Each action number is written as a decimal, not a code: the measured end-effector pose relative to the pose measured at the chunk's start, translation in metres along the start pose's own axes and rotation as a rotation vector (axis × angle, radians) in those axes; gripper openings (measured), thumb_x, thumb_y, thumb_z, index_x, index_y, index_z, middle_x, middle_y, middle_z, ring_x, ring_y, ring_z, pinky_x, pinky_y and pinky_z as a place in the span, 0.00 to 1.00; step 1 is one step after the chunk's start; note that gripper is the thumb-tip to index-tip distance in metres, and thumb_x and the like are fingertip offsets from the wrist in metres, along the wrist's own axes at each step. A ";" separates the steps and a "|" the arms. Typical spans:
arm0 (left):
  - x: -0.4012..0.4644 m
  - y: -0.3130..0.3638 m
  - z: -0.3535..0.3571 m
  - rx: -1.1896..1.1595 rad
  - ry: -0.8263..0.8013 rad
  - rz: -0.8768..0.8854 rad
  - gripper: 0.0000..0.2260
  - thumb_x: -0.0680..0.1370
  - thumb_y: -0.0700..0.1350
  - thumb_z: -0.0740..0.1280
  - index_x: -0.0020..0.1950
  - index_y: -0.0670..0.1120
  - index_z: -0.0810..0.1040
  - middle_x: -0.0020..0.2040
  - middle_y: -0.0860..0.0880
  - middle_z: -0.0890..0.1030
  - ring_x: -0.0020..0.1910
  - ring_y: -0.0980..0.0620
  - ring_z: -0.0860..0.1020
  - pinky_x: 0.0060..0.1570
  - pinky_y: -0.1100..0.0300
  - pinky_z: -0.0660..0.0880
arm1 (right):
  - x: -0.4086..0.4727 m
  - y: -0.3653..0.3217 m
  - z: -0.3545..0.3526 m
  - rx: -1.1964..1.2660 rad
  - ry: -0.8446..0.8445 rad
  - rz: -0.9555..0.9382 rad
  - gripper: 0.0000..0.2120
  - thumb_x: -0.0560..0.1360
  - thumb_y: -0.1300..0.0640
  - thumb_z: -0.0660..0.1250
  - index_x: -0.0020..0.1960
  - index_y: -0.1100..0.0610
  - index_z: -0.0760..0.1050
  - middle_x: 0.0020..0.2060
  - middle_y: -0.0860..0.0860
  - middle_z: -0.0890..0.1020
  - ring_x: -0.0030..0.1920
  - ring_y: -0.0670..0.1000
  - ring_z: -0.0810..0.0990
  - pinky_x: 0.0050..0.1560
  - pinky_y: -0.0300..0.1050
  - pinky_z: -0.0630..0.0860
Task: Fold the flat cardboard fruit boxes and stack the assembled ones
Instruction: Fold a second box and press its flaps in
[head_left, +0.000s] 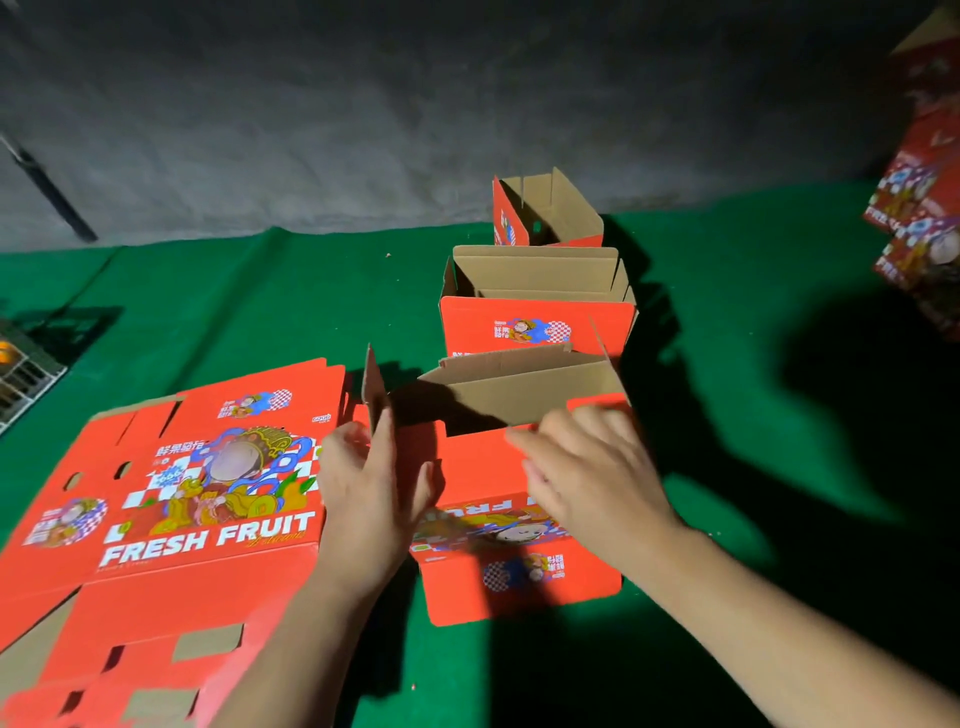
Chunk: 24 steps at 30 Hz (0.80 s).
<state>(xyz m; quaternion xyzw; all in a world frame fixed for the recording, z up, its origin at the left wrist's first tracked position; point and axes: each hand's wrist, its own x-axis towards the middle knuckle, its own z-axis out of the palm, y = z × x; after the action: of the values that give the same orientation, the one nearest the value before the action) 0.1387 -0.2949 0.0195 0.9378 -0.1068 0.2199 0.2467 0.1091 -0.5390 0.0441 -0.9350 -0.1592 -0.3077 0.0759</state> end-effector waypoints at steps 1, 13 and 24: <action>-0.001 0.000 0.000 -0.011 -0.001 0.031 0.35 0.76 0.45 0.75 0.80 0.43 0.64 0.59 0.41 0.67 0.57 0.40 0.68 0.58 0.45 0.71 | 0.007 -0.001 0.002 0.078 -0.099 -0.042 0.25 0.73 0.53 0.73 0.70 0.50 0.77 0.55 0.51 0.79 0.53 0.59 0.77 0.53 0.55 0.76; 0.016 0.004 -0.011 -0.155 -0.277 0.136 0.19 0.81 0.55 0.57 0.72 0.58 0.66 0.61 0.59 0.78 0.51 0.49 0.70 0.57 0.45 0.71 | 0.020 0.002 0.019 0.176 -0.108 0.322 0.38 0.74 0.46 0.68 0.81 0.46 0.60 0.83 0.52 0.50 0.69 0.62 0.65 0.68 0.61 0.67; 0.055 0.019 0.017 0.035 -0.082 -0.070 0.26 0.82 0.64 0.53 0.79 0.61 0.62 0.66 0.46 0.70 0.62 0.41 0.70 0.63 0.46 0.67 | -0.011 0.024 0.011 0.195 -0.112 0.338 0.23 0.80 0.41 0.56 0.47 0.54 0.84 0.50 0.51 0.85 0.57 0.58 0.81 0.56 0.51 0.74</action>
<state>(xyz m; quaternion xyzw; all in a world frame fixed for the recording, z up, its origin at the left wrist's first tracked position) 0.1878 -0.3246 0.0394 0.9534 -0.0802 0.1744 0.2330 0.1147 -0.5613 0.0277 -0.9523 -0.0331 -0.2213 0.2074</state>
